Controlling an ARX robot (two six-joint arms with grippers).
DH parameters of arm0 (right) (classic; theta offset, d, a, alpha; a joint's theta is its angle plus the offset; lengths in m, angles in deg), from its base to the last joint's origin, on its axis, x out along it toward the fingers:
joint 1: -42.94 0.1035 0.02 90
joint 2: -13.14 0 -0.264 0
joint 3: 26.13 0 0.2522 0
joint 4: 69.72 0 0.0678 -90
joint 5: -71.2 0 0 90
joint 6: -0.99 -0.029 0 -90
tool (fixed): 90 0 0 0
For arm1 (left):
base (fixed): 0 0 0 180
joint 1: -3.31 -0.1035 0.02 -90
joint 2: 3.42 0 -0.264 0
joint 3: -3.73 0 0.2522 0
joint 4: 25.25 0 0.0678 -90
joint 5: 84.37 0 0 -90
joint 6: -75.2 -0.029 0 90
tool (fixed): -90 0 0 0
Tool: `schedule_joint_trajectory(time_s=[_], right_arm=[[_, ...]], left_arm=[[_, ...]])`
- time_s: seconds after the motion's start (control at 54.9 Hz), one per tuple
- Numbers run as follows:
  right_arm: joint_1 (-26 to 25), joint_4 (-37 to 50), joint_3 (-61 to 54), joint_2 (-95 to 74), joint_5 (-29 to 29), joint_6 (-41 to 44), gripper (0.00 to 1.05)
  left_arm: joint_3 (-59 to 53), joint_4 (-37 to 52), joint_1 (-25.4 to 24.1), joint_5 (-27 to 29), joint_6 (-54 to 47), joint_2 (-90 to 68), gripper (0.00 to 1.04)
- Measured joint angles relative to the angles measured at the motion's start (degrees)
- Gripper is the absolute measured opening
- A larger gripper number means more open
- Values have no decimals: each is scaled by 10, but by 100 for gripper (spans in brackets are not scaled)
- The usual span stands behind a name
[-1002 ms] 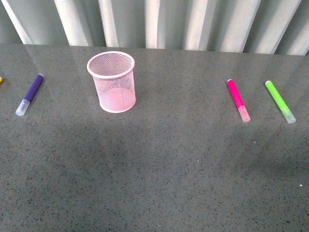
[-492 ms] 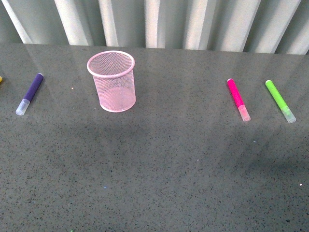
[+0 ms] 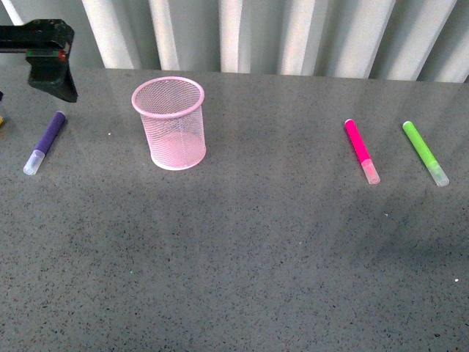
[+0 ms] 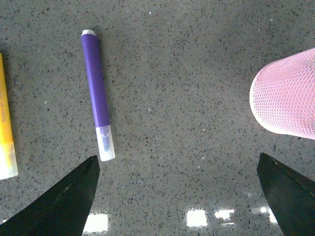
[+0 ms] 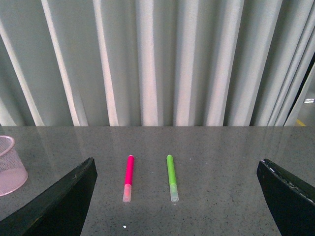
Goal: Insert purple and pink pens into pink cup
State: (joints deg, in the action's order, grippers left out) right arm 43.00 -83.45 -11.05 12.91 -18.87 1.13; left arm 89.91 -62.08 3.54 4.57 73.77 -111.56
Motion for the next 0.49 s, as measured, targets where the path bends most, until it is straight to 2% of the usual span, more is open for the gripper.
schedule_joint_trajectory(time_s=[0.492], right_arm=[[0, 0, 0, 0, 0, 0, 98]], left_arm=[[155, -54, 5, 26, -33, -149, 98]])
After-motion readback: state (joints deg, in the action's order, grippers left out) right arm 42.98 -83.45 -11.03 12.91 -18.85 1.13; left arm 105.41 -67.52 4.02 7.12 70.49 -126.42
